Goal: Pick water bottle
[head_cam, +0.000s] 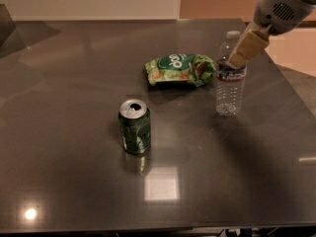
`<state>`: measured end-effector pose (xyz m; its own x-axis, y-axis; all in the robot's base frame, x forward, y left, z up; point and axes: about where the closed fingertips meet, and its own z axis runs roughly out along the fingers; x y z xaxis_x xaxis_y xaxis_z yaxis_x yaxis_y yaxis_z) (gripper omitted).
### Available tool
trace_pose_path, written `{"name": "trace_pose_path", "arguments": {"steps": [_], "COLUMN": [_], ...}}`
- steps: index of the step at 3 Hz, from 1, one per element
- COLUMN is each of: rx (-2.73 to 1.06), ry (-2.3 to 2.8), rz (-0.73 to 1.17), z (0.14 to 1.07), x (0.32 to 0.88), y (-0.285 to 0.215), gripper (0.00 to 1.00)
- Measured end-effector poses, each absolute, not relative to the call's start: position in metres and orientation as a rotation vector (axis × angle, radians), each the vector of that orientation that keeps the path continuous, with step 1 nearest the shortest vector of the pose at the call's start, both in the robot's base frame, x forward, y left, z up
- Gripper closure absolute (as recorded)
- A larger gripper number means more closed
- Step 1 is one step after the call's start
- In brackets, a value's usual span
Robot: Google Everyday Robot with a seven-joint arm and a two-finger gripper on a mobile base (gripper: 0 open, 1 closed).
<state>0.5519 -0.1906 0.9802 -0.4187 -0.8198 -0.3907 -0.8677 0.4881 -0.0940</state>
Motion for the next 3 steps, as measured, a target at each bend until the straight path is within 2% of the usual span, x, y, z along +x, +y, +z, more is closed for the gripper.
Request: {"name": "trace_pose_path", "arguments": {"steps": [3], "rx": [-1.547], "ry": [2.191], "rz": [0.066], "z": [1.055], "x": [0.570], "y": [-0.129], "gripper": [1.00]}}
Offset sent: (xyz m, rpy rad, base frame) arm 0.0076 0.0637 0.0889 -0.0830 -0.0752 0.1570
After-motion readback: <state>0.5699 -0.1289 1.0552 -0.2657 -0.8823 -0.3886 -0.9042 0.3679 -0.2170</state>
